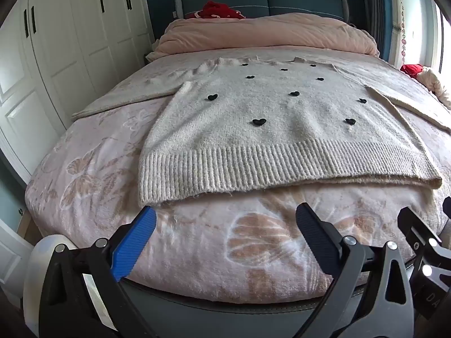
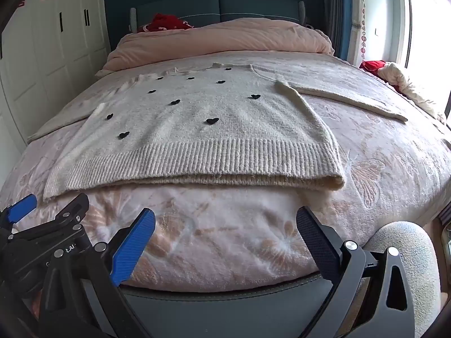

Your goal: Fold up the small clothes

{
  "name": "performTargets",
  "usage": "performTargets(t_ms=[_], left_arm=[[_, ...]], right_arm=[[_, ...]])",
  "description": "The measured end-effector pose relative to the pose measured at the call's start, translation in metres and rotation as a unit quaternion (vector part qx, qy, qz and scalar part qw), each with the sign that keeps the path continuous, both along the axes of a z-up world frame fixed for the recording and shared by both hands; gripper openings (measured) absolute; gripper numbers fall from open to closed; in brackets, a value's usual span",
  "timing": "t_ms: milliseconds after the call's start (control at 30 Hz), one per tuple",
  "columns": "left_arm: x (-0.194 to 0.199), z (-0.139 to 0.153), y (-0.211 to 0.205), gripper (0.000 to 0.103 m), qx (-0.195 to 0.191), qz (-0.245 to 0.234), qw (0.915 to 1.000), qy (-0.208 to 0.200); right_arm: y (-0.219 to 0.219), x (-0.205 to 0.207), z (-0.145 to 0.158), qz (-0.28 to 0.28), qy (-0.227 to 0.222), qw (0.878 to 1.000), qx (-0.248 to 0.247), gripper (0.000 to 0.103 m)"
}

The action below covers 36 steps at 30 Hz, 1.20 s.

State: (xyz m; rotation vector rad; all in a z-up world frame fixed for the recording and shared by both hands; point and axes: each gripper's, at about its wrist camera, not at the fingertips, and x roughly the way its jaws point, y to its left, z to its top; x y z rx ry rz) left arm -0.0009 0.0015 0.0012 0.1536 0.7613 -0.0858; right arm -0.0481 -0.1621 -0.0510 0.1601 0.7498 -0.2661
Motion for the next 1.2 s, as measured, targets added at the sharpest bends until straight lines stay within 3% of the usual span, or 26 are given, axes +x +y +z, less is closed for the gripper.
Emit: performTargets(t_ms=[1200], left_arm=[[-0.0033, 0.0074, -0.0078, 0.097, -0.001, -0.011, 0.9999, -0.01]], right_arm=[[0.0018, 0.0028, 0.0056, 0.006, -0.009, 1.0, 0.007, 0.098]])
